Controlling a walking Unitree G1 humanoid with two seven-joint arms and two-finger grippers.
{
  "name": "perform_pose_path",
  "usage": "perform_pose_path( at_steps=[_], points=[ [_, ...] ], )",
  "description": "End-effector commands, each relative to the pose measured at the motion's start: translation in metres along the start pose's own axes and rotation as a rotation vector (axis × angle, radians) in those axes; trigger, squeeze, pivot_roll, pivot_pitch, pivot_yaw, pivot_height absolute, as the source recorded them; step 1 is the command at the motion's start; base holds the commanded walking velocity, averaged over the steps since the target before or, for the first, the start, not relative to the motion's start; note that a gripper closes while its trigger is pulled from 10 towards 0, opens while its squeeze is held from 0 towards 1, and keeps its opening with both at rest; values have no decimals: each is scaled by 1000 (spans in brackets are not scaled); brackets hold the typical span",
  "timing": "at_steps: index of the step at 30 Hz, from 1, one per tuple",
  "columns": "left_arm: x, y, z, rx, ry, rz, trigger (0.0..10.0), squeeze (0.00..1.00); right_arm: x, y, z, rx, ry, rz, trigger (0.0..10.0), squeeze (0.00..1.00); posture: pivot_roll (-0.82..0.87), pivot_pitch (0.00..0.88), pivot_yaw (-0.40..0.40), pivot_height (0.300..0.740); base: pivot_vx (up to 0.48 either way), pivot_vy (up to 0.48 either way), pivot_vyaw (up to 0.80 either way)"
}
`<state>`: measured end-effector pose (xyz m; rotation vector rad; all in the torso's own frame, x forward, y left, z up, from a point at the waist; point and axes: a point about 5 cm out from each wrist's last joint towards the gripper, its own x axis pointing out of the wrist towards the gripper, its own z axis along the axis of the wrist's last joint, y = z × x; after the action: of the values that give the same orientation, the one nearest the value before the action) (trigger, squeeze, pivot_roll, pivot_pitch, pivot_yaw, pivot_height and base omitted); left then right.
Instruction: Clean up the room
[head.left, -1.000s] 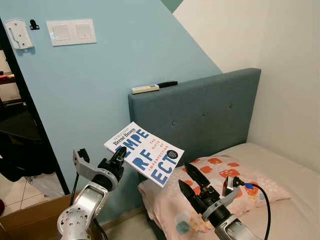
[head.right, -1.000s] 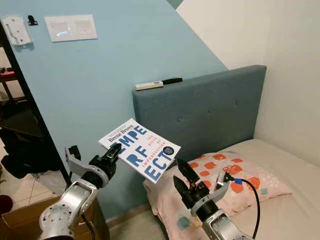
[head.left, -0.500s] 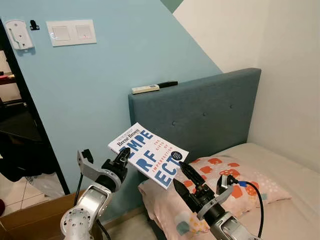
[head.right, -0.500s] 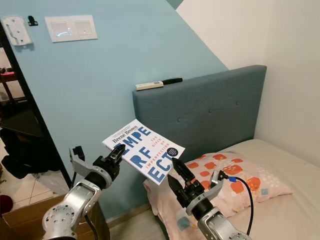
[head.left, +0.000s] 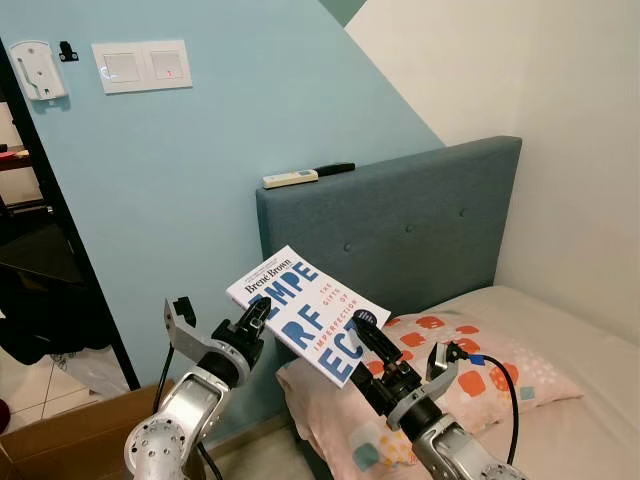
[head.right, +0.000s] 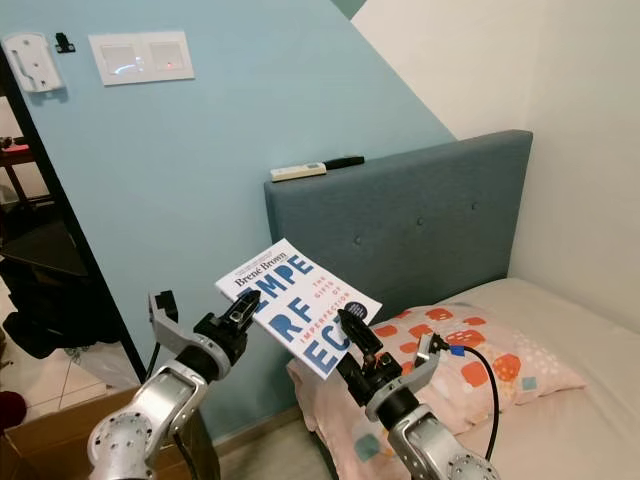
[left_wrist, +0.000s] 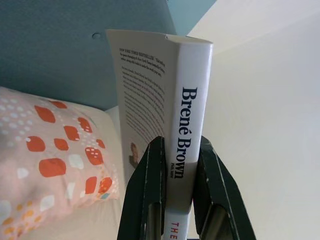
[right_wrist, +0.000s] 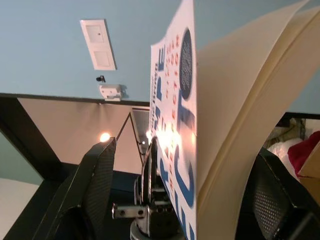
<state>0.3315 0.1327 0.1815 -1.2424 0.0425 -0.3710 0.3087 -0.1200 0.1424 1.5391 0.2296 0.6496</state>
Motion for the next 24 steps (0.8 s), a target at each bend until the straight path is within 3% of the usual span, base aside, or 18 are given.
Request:
perform_pose_path(
  at_steps=[1,24],
  points=[
    [-3,-2,5,18,-11,-18,10000,0,6,-1,-4,26,-8,-2,0,0,1,49,94,740,0,0,0],
    [-3,0,6,43,-1,-3,10000,0,5,-3,-4,27,-13,-7,0,0,0,56,96,740,0,0,0]
  ],
)
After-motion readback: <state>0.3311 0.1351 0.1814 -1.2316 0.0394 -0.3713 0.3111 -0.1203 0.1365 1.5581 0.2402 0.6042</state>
